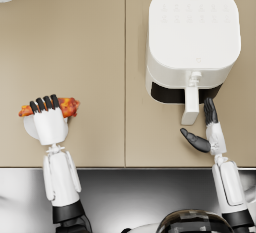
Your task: Pick up the drumstick and place it into the air fryer
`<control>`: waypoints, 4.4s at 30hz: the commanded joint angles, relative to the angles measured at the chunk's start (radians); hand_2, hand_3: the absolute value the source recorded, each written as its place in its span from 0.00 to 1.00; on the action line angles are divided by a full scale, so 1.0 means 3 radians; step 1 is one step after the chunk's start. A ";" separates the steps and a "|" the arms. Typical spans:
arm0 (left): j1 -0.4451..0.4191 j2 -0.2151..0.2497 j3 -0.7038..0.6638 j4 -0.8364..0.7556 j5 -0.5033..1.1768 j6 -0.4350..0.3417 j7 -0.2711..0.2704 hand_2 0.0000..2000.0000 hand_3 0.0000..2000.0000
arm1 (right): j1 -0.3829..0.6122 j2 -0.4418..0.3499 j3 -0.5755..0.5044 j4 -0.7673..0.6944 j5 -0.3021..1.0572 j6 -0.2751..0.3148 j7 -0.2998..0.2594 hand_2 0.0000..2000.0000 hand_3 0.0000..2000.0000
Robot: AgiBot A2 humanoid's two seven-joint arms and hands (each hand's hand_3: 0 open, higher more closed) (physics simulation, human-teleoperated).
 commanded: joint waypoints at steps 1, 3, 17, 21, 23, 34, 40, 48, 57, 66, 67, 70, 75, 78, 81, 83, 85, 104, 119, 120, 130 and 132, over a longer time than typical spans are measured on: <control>0.0036 -0.0001 0.0038 -0.0352 0.0000 0.0005 0.0002 1.00 1.00 | 0.0102 -0.0041 0.0098 -0.0223 0.0000 0.0000 0.0000 0.00 0.00; 0.0048 0.0007 0.0063 -0.0378 -0.0001 0.0013 0.0006 1.00 1.00 | 0.0131 -0.0063 0.0168 -0.0328 0.0000 0.0000 0.0000 0.00 0.00; 0.0025 0.0050 0.0041 -0.0624 -0.0002 -0.0002 0.0015 1.00 1.00 | 0.0467 -0.0168 0.0601 -0.0831 0.0022 -0.0288 0.0003 1.00 0.33; 0.0027 0.0059 0.0073 -0.0668 -0.0002 -0.0002 0.0015 1.00 1.00 | 0.0453 -0.0098 0.0799 -0.0697 0.0026 -0.0703 0.0001 1.00 0.98; -0.0041 0.0070 0.0069 -0.0623 -0.0002 0.0000 0.0015 1.00 1.00 | 0.0363 0.0025 0.0919 -0.0486 0.0031 -0.0604 -0.0002 1.00 1.00; -0.0009 0.0089 0.0327 -0.0927 -0.1464 0.0016 0.0016 1.00 1.00 | 0.0075 0.0643 0.1395 0.0331 0.0023 -0.0496 -0.0029 1.00 1.00; 0.0084 0.0138 0.0706 -0.1034 -0.2342 0.0032 0.0020 1.00 1.00 | 0.0064 0.1008 0.1735 0.0647 0.0023 -0.0535 -0.0035 1.00 1.00; 0.0416 0.0341 0.1157 -0.1135 -0.2823 0.0040 0.0021 1.00 1.00 | -0.0058 0.1173 0.1877 0.0991 0.0017 -0.0368 0.0001 1.00 1.00; 0.0681 0.0606 0.1532 -0.1031 -0.2857 0.0043 0.0021 1.00 1.00 | -0.0143 0.1428 0.2172 0.1400 0.0011 -0.0247 0.0029 1.00 1.00; 0.0967 0.0959 0.2042 -0.0721 -0.2858 0.0043 0.0022 1.00 1.00 | -0.0141 0.2361 0.2035 0.1299 0.0007 0.0052 0.0035 1.00 1.00; 0.0991 0.0962 0.2141 -0.0686 -0.2858 0.0043 0.0022 1.00 1.00 | -0.0143 0.2359 0.2041 0.1308 0.0004 0.0137 0.0042 1.00 1.00; 0.1078 0.1085 0.2345 -0.0479 -0.2858 0.0039 0.0022 1.00 1.00 | -0.0154 0.2369 0.2048 0.1316 -0.0003 0.0142 0.0053 1.00 1.00; 0.1017 0.1086 0.2507 -0.0428 -0.2856 0.0044 0.0032 0.00 0.51 | -0.0176 0.2389 0.2053 0.1342 -0.0005 0.0141 0.0062 1.00 1.00; 0.0906 0.1024 0.2374 -0.0434 -0.2856 0.0011 0.0036 0.00 0.02 | -0.0174 0.1507 0.2153 0.1561 -0.0004 0.0138 0.0056 1.00 1.00; 0.0612 0.0842 0.2088 -0.0673 -0.2855 0.0053 0.0038 0.00 0.00 | -0.0174 0.1497 0.2115 0.1553 -0.0002 0.0168 0.0054 1.00 1.00; 0.0391 0.0659 0.1889 -0.0878 -0.2855 0.0081 0.0038 0.00 0.00 | -0.0026 0.1572 0.2227 0.1522 -0.0001 0.0181 0.0060 1.00 1.00; 0.0182 0.0551 0.1554 -0.1074 -0.2855 0.0096 0.0038 0.00 0.00 | 0.0030 0.1545 0.2223 0.1444 -0.0001 0.0173 0.0050 1.00 1.00; -0.0337 0.0510 0.0234 -0.1367 -0.2859 0.0112 0.0037 0.00 0.00 | 0.1079 0.1023 0.1968 0.0192 0.0011 0.0681 0.0027 1.00 1.00; -0.0373 0.0494 0.0070 -0.1326 -0.2859 0.0112 0.0037 0.00 0.00 | 0.2001 0.0467 0.2153 -0.1375 0.0021 0.0952 0.0033 1.00 1.00; -0.0375 0.0492 0.0066 -0.1344 -0.2859 0.0112 0.0037 0.00 0.00 | 0.2070 0.0428 0.2173 -0.1478 0.0021 0.0950 0.0041 1.00 1.00; -0.0422 0.0493 0.0079 -0.1330 -0.2859 0.0113 0.0037 0.00 0.00 | 0.1952 0.0674 0.1925 -0.2017 0.0018 0.1032 0.0062 1.00 1.00; -0.0428 0.0493 0.0081 -0.1331 -0.2859 0.0113 0.0037 0.00 0.00 | 0.1897 0.0626 0.1791 -0.2022 0.0017 0.1080 0.0046 1.00 1.00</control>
